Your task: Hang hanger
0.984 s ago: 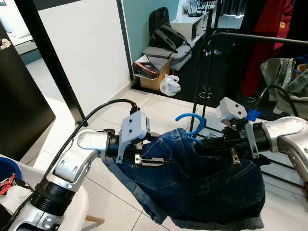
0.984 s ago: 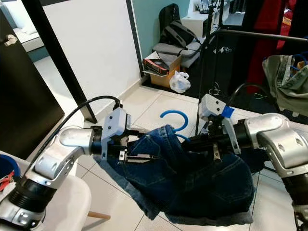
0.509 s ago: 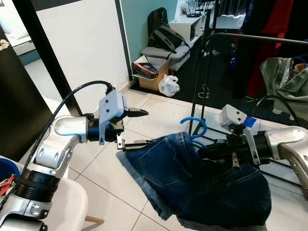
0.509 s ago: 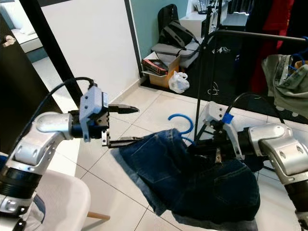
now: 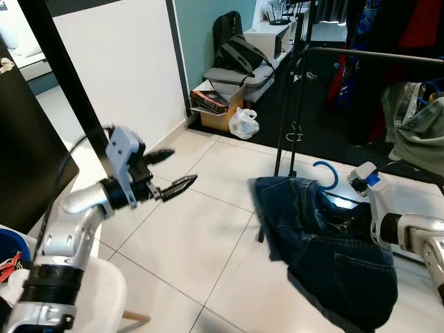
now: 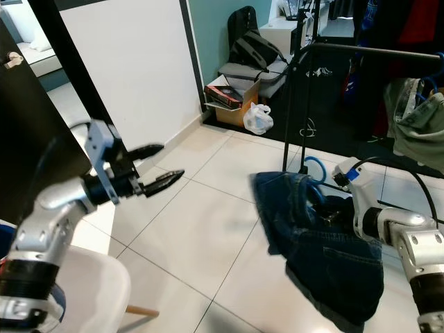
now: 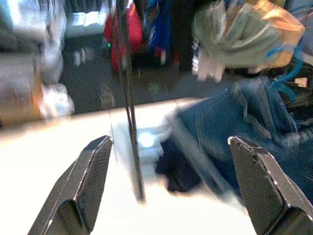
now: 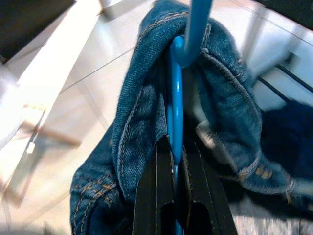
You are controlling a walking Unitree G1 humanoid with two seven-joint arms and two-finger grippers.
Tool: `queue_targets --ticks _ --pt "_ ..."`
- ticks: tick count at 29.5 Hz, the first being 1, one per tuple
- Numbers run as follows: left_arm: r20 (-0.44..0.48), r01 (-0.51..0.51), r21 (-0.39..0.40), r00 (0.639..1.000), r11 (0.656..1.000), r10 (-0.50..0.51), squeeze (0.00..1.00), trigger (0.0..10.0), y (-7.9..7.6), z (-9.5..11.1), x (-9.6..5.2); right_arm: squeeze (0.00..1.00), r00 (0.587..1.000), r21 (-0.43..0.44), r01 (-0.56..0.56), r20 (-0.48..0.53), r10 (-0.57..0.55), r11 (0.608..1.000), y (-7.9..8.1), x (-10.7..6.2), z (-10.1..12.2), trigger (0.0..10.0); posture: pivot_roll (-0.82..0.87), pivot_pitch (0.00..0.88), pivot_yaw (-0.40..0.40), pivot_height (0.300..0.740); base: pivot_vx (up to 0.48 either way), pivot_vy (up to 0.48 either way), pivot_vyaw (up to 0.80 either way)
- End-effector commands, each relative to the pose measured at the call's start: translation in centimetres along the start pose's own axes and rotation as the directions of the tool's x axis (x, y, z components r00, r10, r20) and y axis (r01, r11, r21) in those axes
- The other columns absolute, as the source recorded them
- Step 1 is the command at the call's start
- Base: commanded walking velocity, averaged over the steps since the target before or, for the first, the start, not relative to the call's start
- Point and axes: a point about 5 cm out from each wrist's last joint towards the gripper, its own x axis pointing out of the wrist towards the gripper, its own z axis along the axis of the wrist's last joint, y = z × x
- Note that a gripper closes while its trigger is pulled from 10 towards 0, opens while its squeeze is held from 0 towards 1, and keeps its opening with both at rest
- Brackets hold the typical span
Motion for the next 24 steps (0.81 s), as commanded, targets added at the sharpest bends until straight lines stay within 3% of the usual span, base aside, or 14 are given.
queue_targets --ticks 1,2,4,6,10,18,24 --pt "-0.087 -0.124 -0.084 0.989 0.989 0.117 0.00 10.0 0.5 -3.6 -1.3 0.00 0.990 0.066 0.123 0.062 -0.127 0.990 -0.6 0.3 -0.7 10.0 -0.10 0.000 0.068 0.740 0.000 0.000 0.00" --pt "-0.087 -0.124 -0.084 0.989 0.989 0.117 0.00 10.0 0.5 -3.6 -1.3 0.00 0.990 0.066 0.123 0.062 -0.127 0.990 -0.6 0.3 -0.7 10.0 -0.10 0.000 0.068 0.740 0.000 0.000 0.00" --pt "-0.190 -0.283 -0.157 0.949 0.946 0.252 0.00 10.0 0.4 -7.7 -2.6 0.00 0.963 0.160 0.244 0.073 -0.258 0.956 -0.5 1.2 -2.7 10.0 -0.11 0.000 0.065 0.740 0.000 0.000 0.00" --pt "-0.259 -0.383 -0.212 0.909 0.899 0.327 0.00 10.0 0.2 -10.1 -3.6 0.00 0.943 0.221 0.303 0.071 -0.325 0.927 -0.2 1.7 -3.8 10.0 -0.10 0.000 0.062 0.740 0.000 0.000 0.00" --pt "-0.350 -0.458 -0.252 0.864 0.852 0.361 0.00 10.0 -0.7 -12.6 -4.7 0.00 0.922 0.249 0.349 0.079 -0.378 0.904 -0.2 2.1 -4.1 10.0 -0.11 0.000 0.054 0.740 0.000 0.000 0.00" --pt "-0.400 -0.516 -0.270 0.828 0.813 0.393 0.00 10.0 -1.4 -14.3 -5.7 0.00 0.902 0.259 0.381 0.109 -0.419 0.888 -0.2 2.4 -3.3 10.0 -0.12 0.000 0.052 0.740 0.000 0.000 0.00" --pt "-0.421 -0.523 -0.269 0.819 0.809 0.390 0.00 10.0 -2.0 -15.1 -5.8 0.00 0.884 0.282 0.392 0.147 -0.444 0.876 -0.3 2.6 -2.4 10.0 -0.12 0.000 0.054 0.740 0.000 0.000 0.00"
